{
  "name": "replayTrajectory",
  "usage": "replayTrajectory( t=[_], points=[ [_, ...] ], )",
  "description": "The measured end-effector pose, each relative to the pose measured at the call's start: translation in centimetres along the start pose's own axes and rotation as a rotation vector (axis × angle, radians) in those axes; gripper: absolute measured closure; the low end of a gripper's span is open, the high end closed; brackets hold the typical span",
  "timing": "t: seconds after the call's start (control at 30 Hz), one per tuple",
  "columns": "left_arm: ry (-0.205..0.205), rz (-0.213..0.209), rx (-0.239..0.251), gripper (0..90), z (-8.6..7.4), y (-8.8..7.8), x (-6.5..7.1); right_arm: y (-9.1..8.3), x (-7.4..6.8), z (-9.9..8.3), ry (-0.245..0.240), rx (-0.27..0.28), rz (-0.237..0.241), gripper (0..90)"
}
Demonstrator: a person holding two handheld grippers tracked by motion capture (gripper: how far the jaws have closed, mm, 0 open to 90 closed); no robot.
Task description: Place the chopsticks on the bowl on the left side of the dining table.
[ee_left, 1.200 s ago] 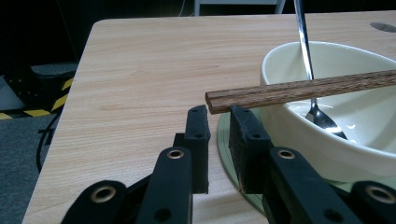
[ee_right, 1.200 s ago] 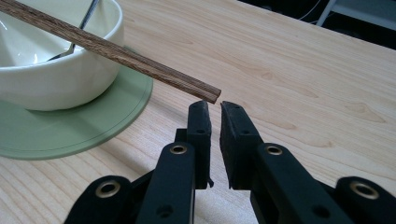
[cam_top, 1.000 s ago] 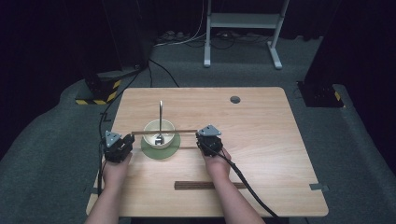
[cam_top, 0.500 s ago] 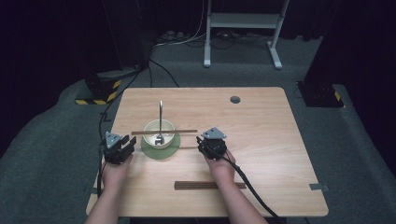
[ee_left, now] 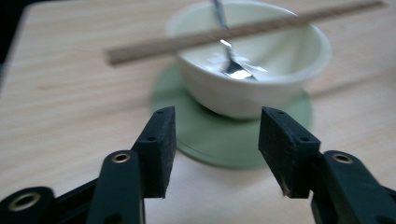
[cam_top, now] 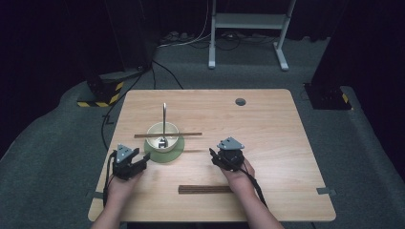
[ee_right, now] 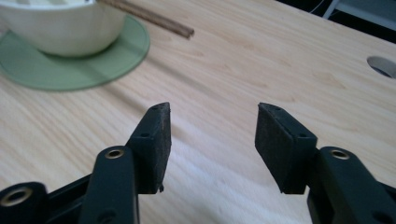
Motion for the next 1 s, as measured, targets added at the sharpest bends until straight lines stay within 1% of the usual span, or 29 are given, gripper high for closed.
replayTrajectory(
  t=[0.03,0.07,0.1,0.13,0.17,0.2,0.23,0.27,0.3,0.33,0.37,0.43,0.53,0.67,0.7,0.73,0.77,0.8,0.83,0.87,0.9,0.93,0.97,1.0],
  points=[
    [0.016,-0.014,-0.021,43.0,-0.3,0.0,0.6,-0.4,0.2,-0.5,0.007,-0.007,0.001,43.8],
    [0.031,-0.033,-0.04,41.0,-0.6,0.0,1.2,-0.8,0.5,-0.9,0.002,-0.01,-0.004,43.0],
    [0.029,-0.057,-0.06,38.8,-1.0,0.0,1.8,-1.3,0.9,-1.4,0.0,-0.014,-0.011,42.4],
    [0.035,-0.077,-0.08,36.8,-1.4,0.1,2.3,-1.8,1.3,-1.9,-0.004,-0.019,-0.019,40.9],
    [0.046,-0.09,-0.101,35.8,-1.9,0.3,2.8,-2.3,1.8,-2.5,0.001,-0.033,-0.027,39.5],
    [0.063,-0.104,-0.127,34.5,-2.4,0.4,3.1,-2.8,2.3,-3.0,-0.005,-0.043,-0.04,39.2],
    [0.069,-0.107,-0.149,33.6,-2.8,0.6,3.2,-3.3,2.8,-3.5,0.001,-0.049,-0.05,39.2],
    [0.068,-0.106,-0.16,33.4,-3.2,0.7,3.3,-3.9,3.6,-3.9,-0.013,-0.046,-0.063,39.2],
    [0.069,-0.107,-0.169,33.1,-3.4,0.8,3.4,-4.4,4.2,-4.4,0.002,-0.057,-0.073,39.0],
    [0.067,-0.109,-0.168,32.1,-3.5,1.0,3.5,-4.9,5.1,-4.9,-0.008,-0.058,-0.085,38.9],
    [0.07,-0.108,-0.168,30.7,-3.6,1.1,3.6,-5.4,5.9,-5.4,-0.003,-0.059,-0.094,38.9],
    [0.084,-0.108,-0.166,28.3,-3.9,1.5,3.9,-6.3,7.5,-6.6,0.035,-0.074,-0.112,38.3],
    [0.116,-0.093,-0.166,25.4,-3.9,1.9,4.0,-7.5,9.9,-8.8,0.08,-0.106,-0.146,36.4],
    [0.094,-0.094,-0.169,24.6,-3.8,2.1,4.0,-8.6,12.5,-11.5,0.147,-0.159,-0.179,35.5],
    [0.095,-0.095,-0.171,24.6,-3.8,2.1,3.9,-8.7,13.0,-12.1,0.164,-0.171,-0.189,33.6],
    [0.1,-0.098,-0.168,24.5,-3.8,2.2,3.9,-8.7,13.4,-12.3,0.181,-0.147,-0.192,33.0],
    [0.095,-0.097,-0.171,24.5,-3.8,2.2,4.0,-8.9,13.6,-12.5,0.213,-0.165,-0.17,30.8],
    [0.089,-0.096,-0.166,24.5,-3.7,2.2,4.0,-8.9,13.7,-12.7,0.24,-0.173,-0.16,28.9],
    [0.1,-0.102,-0.168,24.5,-3.7,2.3,4.0,-8.9,13.8,-12.6,0.237,-0.172,-0.158,28.2],
    [0.095,-0.102,-0.169,24.5,-3.7,2.3,4.0,-8.6,13.8,-12.6,0.235,-0.166,-0.165,27.6],
    [0.105,-0.104,-0.176,24.5,-3.6,2.3,4.0,-8.6,13.9,-12.5,0.236,-0.171,-0.166,27.6],
    [0.105,-0.107,-0.174,24.5,-3.6,2.4,4.0,-8.5,13.8,-12.5,0.253,-0.176,-0.175,27.5],
    [0.11,-0.114,-0.173,24.5,-3.6,2.5,4.1,-8.4,13.8,-12.4,0.25,-0.166,-0.195,27.2],
    [0.105,-0.115,-0.175,24.4,-3.6,2.5,4.2,-8.4,13.8,-12.4,0.251,-0.17,-0.198,27.1]
  ],
)
Point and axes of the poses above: each handheld gripper's, and its own axes: y roughly forward along the jaws, z roughly out of its top, x roughly to its right, the point moved 8 cm from there along y, roughly forward along the jaws, and after that the axes turned 4 degrees about x, right-handed, at the moved point
